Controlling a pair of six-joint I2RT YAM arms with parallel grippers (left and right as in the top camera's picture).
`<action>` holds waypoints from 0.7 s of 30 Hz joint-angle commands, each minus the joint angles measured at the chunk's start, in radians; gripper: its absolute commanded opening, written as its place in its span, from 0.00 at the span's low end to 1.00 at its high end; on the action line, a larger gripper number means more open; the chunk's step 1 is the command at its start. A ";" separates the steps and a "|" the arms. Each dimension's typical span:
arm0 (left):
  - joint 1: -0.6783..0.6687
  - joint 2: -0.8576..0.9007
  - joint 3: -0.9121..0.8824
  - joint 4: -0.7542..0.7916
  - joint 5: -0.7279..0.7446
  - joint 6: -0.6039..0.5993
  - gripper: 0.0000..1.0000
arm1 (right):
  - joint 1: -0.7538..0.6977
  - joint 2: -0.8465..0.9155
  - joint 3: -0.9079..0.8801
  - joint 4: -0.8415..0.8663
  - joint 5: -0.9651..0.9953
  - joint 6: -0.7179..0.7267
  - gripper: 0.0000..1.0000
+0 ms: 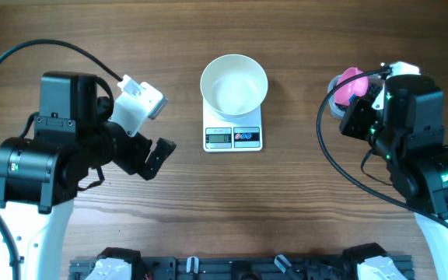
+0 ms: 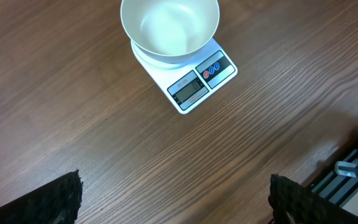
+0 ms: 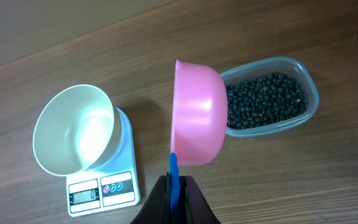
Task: Scoop item into bowl and weigh 150g on scale
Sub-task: 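Lift the left gripper off the scale and retract it to the left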
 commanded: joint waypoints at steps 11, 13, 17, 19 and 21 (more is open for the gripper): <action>0.007 0.005 -0.003 0.000 0.008 0.024 1.00 | -0.004 0.002 0.015 0.000 -0.010 -0.020 0.04; 0.007 0.008 -0.008 0.000 -0.007 0.029 1.00 | -0.004 0.002 0.015 0.000 -0.010 -0.020 0.04; 0.007 0.009 -0.049 -0.002 -0.002 0.101 1.00 | -0.004 0.002 0.015 -0.007 -0.010 -0.021 0.04; 0.007 0.009 -0.076 -0.005 0.021 0.156 1.00 | -0.004 0.002 0.015 -0.010 -0.010 -0.021 0.04; 0.007 0.009 -0.094 -0.003 0.031 0.184 1.00 | -0.004 0.002 0.015 -0.011 -0.010 -0.022 0.04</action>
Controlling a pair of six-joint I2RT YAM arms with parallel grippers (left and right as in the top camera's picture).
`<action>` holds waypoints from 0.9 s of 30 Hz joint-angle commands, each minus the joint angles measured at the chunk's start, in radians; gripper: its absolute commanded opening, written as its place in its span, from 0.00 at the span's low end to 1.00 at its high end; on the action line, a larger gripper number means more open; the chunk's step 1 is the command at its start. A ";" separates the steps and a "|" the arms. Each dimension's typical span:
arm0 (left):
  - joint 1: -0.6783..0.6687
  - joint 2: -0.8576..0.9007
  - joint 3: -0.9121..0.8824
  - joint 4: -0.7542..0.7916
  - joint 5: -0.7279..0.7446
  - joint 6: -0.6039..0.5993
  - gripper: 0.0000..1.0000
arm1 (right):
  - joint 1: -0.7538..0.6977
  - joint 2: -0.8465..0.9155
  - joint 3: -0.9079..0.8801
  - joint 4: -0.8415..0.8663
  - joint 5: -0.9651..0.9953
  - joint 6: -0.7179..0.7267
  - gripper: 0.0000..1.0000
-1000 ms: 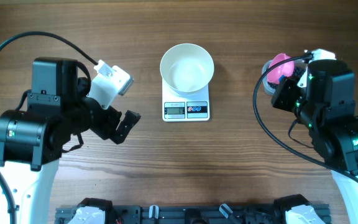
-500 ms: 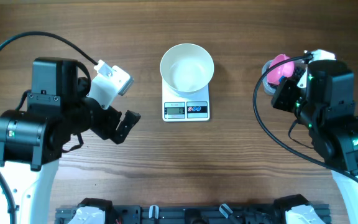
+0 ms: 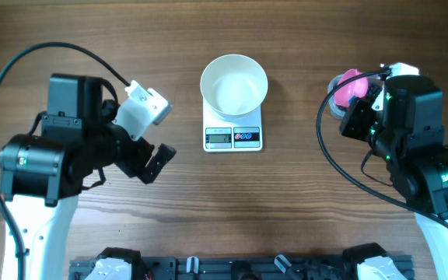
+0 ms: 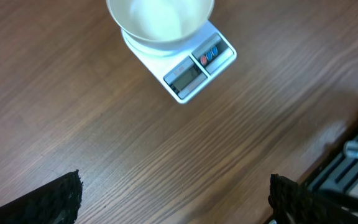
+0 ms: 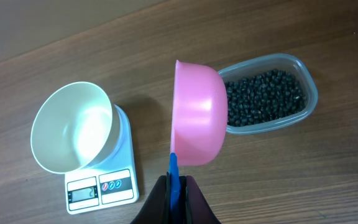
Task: Scoop item into bowl and weigh 150g on scale
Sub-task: 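Lift the left gripper off the scale and retract it to the left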
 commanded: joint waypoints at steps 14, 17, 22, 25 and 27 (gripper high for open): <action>0.221 0.003 -0.039 -0.037 0.232 0.253 1.00 | -0.004 0.002 0.015 -0.005 -0.010 -0.048 0.04; 0.209 0.003 -0.039 -0.060 0.232 0.349 1.00 | -0.004 0.002 0.015 -0.005 -0.010 -0.048 0.04; 0.209 0.003 -0.040 -0.059 0.228 0.348 1.00 | -0.004 0.002 0.015 -0.006 -0.010 -0.047 0.04; 0.209 0.003 -0.039 -0.059 0.227 0.344 1.00 | -0.004 0.002 0.015 -0.008 -0.010 -0.047 0.04; 0.209 0.003 -0.040 -0.055 0.206 0.310 1.00 | -0.004 0.002 0.015 -0.009 -0.010 -0.047 0.04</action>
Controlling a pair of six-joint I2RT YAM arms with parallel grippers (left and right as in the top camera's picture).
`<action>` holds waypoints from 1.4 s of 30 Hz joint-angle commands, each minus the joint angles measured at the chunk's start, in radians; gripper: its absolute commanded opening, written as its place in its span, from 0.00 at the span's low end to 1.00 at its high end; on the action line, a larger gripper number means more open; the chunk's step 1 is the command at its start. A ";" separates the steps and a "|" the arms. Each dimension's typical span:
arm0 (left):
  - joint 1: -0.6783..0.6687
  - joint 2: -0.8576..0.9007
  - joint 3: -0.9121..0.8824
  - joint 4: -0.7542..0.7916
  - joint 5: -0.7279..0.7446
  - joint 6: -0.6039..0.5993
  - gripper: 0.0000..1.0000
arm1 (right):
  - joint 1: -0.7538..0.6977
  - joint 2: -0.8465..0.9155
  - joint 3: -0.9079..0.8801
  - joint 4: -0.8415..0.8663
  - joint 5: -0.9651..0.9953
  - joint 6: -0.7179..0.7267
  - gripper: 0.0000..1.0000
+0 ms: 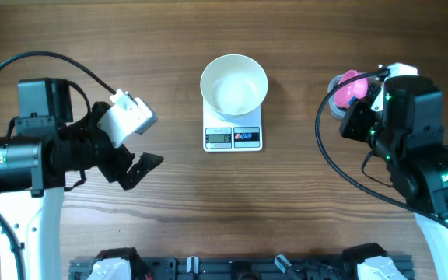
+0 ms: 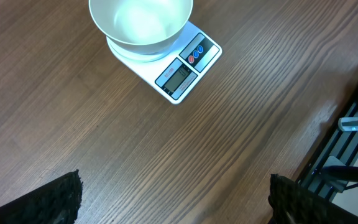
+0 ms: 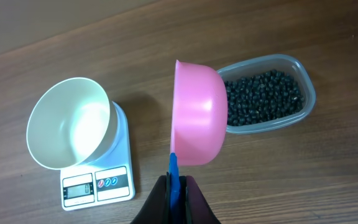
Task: Scoop item into bowl and weigh 150g on scale
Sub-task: 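Lift the left gripper off the scale and retract it to the left, then move the pink scoop with the right gripper over the bean tub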
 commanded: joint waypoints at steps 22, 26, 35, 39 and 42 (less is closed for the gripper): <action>-0.004 0.003 -0.007 0.003 -0.006 -0.026 1.00 | -0.004 0.019 0.015 0.029 -0.010 -0.267 0.04; -0.004 0.003 -0.006 0.003 -0.006 -0.026 1.00 | -0.004 0.044 0.015 0.023 -0.010 -0.267 0.04; -0.004 0.003 -0.006 0.003 -0.006 -0.026 1.00 | -0.005 0.101 0.068 0.029 -0.017 -0.078 0.04; -0.004 0.003 -0.006 0.003 -0.006 -0.026 1.00 | -0.016 0.227 0.215 -0.089 0.057 -0.157 0.04; -0.004 0.003 -0.006 0.003 -0.006 -0.026 1.00 | -0.064 0.356 0.337 -0.211 0.071 -0.267 0.04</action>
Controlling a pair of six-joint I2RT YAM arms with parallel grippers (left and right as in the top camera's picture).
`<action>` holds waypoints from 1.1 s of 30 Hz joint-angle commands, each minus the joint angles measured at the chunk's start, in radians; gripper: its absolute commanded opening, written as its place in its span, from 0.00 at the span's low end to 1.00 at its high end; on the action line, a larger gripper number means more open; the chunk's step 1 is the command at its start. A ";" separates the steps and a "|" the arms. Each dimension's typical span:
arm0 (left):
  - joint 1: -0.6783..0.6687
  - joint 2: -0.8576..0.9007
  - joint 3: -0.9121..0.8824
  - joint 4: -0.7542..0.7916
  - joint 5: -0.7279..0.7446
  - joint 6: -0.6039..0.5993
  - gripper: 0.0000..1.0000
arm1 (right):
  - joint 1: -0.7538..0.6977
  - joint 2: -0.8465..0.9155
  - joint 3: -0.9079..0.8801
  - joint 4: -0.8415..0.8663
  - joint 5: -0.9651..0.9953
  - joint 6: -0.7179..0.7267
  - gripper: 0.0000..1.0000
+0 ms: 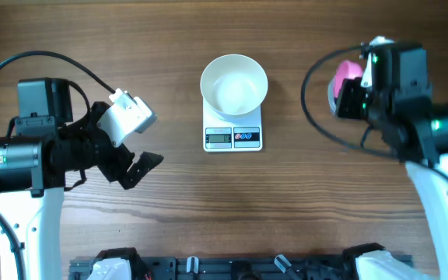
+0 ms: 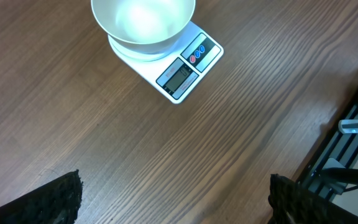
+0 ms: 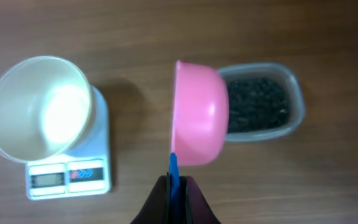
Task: Scoop item into bowl and weigh 150g on scale
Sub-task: 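Move the pink scoop with the right gripper over the bean tub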
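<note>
An empty white bowl (image 1: 234,82) stands on the white scale (image 1: 233,138) at the table's middle. My right gripper (image 3: 174,182) is shut on the blue handle of a pink scoop (image 3: 197,114), held on edge above the table. The scoop (image 1: 346,75) is beside a clear tub of dark beans (image 3: 260,104) at the far right. My left gripper (image 1: 140,168) is open over bare wood, left of the scale, with nothing between its fingers (image 2: 55,199). The bowl (image 2: 143,23) and scale (image 2: 179,73) show far ahead in the left wrist view.
A black rail (image 1: 232,268) with fittings runs along the table's near edge. The wooden table (image 1: 232,194) is bare between the arms and the scale.
My right arm has swung up and back with the scoop; the wrist view now looks more straight down on the tub and scale. The left arm has hardly moved.
My left gripper hung open near the scale's left side, then drew back to the left and stayed there. My right gripper held the pink scoop on edge by the bean tub throughout, and has now shifted above it.
</note>
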 commanded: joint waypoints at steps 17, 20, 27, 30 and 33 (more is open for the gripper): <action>-0.004 0.003 -0.006 0.000 -0.002 -0.010 1.00 | -0.123 0.393 0.167 -0.064 0.236 -0.244 0.04; -0.004 0.003 -0.006 0.000 -0.002 -0.010 1.00 | -0.124 0.401 0.166 -0.053 0.234 -0.220 0.04; -0.004 0.003 -0.006 0.000 -0.002 -0.010 1.00 | -0.135 0.403 0.160 -0.057 0.236 -0.222 0.04; -0.004 0.003 -0.006 0.000 -0.002 -0.010 1.00 | -0.156 0.403 0.160 -0.059 0.229 -0.183 0.04; -0.004 0.003 -0.006 0.000 -0.002 -0.010 1.00 | -0.193 0.403 0.160 -0.064 0.175 -0.177 0.04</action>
